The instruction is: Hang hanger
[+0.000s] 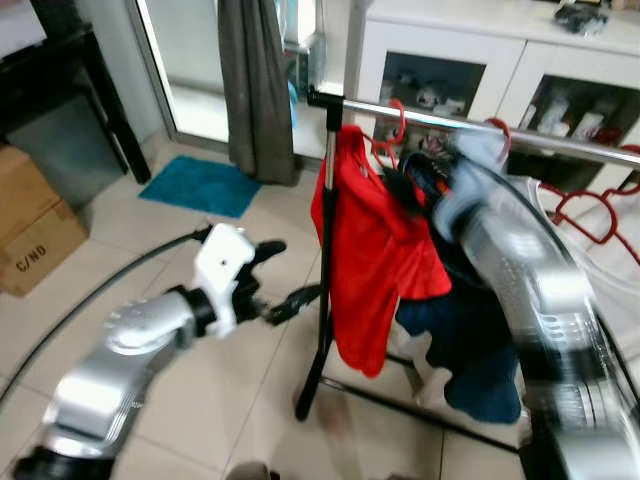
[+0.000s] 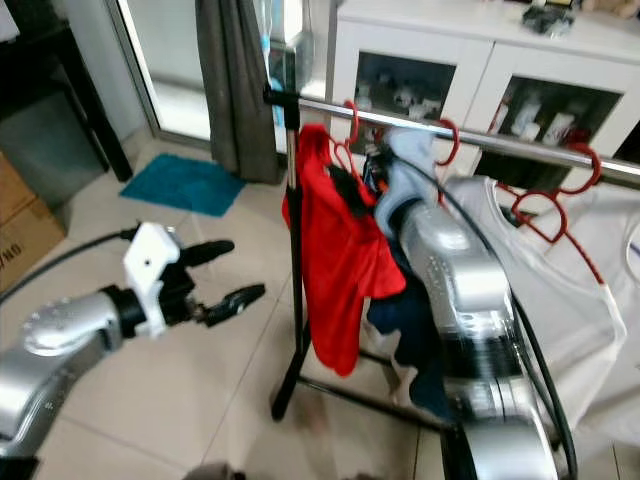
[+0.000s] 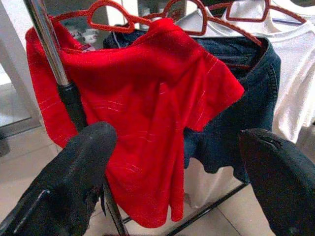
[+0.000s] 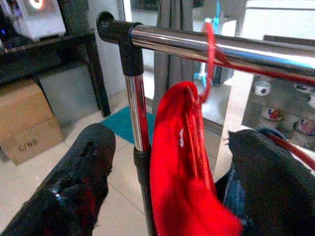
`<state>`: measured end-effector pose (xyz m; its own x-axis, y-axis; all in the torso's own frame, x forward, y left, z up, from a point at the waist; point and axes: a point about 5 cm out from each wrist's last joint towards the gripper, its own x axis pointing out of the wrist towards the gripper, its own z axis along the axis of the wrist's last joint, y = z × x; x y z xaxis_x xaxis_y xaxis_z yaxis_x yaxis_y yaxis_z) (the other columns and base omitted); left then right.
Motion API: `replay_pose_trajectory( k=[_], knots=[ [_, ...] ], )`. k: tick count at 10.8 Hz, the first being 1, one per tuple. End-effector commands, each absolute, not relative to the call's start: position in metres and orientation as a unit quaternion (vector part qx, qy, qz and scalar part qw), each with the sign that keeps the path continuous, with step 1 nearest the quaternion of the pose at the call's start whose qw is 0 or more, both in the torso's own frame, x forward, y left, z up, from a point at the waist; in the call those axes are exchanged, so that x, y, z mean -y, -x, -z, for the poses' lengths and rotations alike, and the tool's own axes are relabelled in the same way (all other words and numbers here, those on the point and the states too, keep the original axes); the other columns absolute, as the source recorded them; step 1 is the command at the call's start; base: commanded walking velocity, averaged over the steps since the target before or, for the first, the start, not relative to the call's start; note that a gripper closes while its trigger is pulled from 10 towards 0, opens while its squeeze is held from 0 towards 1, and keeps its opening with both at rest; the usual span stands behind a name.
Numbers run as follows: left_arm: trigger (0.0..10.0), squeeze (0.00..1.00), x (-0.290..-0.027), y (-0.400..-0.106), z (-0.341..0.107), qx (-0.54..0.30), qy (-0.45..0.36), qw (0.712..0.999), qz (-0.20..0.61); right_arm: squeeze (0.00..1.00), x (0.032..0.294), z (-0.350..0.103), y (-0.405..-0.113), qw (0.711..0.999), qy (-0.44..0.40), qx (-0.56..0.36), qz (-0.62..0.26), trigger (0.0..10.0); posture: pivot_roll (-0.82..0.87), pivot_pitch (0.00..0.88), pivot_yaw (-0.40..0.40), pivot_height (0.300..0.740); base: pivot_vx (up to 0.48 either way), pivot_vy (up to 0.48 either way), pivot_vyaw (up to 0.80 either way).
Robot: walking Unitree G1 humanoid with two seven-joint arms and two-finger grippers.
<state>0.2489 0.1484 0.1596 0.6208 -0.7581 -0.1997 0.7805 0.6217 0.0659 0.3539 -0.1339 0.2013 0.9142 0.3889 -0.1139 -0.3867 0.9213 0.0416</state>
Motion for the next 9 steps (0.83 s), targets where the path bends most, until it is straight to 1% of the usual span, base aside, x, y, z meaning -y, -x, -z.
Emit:
replay_pose_trajectory(
  k=[1,4,5,6,7,8,9],
  knots=[
    [10.0,1.0,-0.15,-0.245,-0.163,-0.078,-0.078,0.888,0.446,1.0,0.134,-0.197,-0.364,0.979,0.013,-0.079,-0.186,10.0,0.17,0.036,-0.014,0.74,0.0,0.0,0.0],
    [10.0,0.97,-0.151,-0.239,-0.163,-0.087,-0.085,0.875,0.469,1.0,0.142,-0.205,-0.389,0.984,0.046,-0.109,-0.135,10.0,0.17,0.032,-0.008,0.74,0.0,0.0,0.0],
    [10.0,0.97,-0.15,-0.238,-0.162,-0.091,-0.082,0.871,0.475,1.0,0.146,-0.209,-0.397,0.985,0.058,-0.117,-0.117,10.0,0.16,0.033,0.005,0.74,0.0,0.0,0.0],
    [10.0,0.97,-0.147,-0.237,-0.16,-0.093,-0.081,0.868,0.48,0.69,0.15,-0.207,-0.401,0.984,0.069,-0.125,-0.109,10.0,0.16,0.026,0.009,0.74,0.0,0.0,0.0],
    [10.0,0.96,-0.144,-0.237,-0.157,-0.097,-0.078,0.864,0.488,0.0,0.15,-0.202,-0.404,0.98,0.058,-0.142,-0.124,10.0,0.15,0.015,0.016,0.74,0.0,0.0,0.0],
    [10.0,0.96,-0.144,-0.238,-0.158,-0.097,-0.077,0.862,0.491,0.0,0.15,-0.201,-0.405,0.978,0.055,-0.148,-0.135,10.0,0.15,0.014,0.019,0.74,0.0,0.0,0.0],
    [10.0,0.96,-0.141,-0.241,-0.161,-0.095,-0.086,0.856,0.501,0.0,0.153,-0.202,-0.409,0.977,0.035,-0.154,-0.14,0.0,0.15,0.012,0.023,0.74,0.0,0.0,0.0]
  ],
)
